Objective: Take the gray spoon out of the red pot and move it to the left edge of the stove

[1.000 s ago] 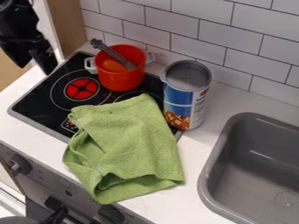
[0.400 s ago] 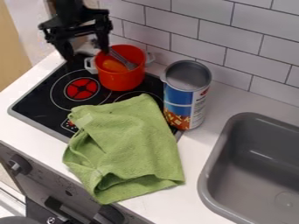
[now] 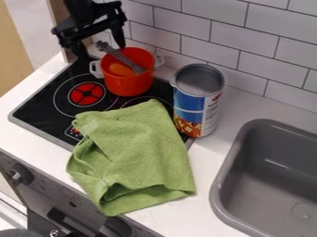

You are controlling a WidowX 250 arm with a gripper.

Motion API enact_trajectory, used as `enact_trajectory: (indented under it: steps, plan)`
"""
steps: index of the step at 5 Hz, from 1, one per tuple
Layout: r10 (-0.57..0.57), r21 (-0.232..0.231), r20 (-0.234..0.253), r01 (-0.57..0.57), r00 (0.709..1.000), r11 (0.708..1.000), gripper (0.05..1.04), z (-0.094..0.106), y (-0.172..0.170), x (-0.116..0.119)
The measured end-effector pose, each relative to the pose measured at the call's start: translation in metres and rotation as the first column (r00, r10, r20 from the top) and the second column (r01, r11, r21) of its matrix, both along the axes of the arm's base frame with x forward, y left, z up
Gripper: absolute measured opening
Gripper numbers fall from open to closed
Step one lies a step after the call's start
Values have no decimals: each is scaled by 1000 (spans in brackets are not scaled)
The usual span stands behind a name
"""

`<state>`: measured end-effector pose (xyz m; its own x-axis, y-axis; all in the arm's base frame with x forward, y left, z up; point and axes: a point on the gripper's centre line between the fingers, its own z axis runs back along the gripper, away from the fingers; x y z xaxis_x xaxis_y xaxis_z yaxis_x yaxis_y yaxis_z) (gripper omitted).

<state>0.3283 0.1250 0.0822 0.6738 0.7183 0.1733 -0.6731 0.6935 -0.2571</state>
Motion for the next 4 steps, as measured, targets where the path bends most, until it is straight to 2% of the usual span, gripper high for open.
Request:
enact_trajectory:
  steps: [1,2,4]
  plan:
    - [20,-10,38,-19,999,1000,999,3,-5,10]
    - [71,-39,46,-69,996,997,999,-6,-8,19]
    - [138,-29,78,-136,987,990,999,-5,-6,26]
